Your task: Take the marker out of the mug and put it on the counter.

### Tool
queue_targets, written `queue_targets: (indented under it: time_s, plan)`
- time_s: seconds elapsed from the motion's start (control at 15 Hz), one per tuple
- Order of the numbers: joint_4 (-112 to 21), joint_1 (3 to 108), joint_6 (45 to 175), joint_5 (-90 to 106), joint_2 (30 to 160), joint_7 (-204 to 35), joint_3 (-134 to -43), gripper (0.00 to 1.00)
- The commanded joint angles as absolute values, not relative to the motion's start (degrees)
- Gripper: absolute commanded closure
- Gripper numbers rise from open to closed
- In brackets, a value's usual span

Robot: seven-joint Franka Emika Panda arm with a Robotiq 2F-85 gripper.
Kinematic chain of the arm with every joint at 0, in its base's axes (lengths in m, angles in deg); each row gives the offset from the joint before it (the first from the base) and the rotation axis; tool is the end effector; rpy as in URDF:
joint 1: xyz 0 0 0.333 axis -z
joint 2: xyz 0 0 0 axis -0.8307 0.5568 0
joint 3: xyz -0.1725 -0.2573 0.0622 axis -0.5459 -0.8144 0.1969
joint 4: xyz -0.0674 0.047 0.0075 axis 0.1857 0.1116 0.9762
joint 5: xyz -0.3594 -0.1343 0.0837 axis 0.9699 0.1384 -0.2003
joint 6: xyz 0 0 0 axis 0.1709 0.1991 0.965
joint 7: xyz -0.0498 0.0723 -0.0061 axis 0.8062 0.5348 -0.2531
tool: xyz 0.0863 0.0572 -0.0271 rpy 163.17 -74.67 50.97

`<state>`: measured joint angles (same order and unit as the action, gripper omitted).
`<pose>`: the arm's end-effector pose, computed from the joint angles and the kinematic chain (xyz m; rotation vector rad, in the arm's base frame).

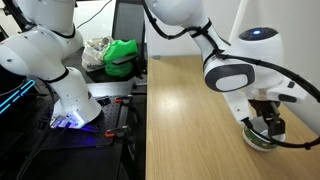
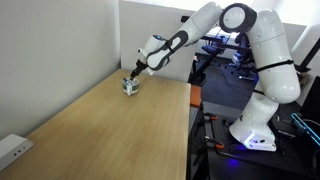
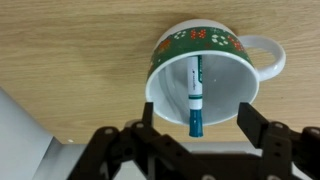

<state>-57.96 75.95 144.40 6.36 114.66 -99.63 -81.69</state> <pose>0.6566 -0.2005 0.2416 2.9510 -0.1692 0.7344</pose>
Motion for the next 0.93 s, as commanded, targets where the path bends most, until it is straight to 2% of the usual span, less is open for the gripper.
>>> queue_targets:
  time_s: [0.0,0.4,0.67,0.87]
  plan:
    - [-55.4,78.0,142.6,4.7,116.2,-103.3,-79.2,0.17]
    - [-54.1,79.1,142.1,4.7,117.7,-104.7,-77.9,0.19]
    - [-53.1,79.1,141.7,4.9,118.8,-104.6,-78.1,0.26]
    - [-52.4,78.8,141.4,5.1,119.8,-104.9,-78.1,0.26]
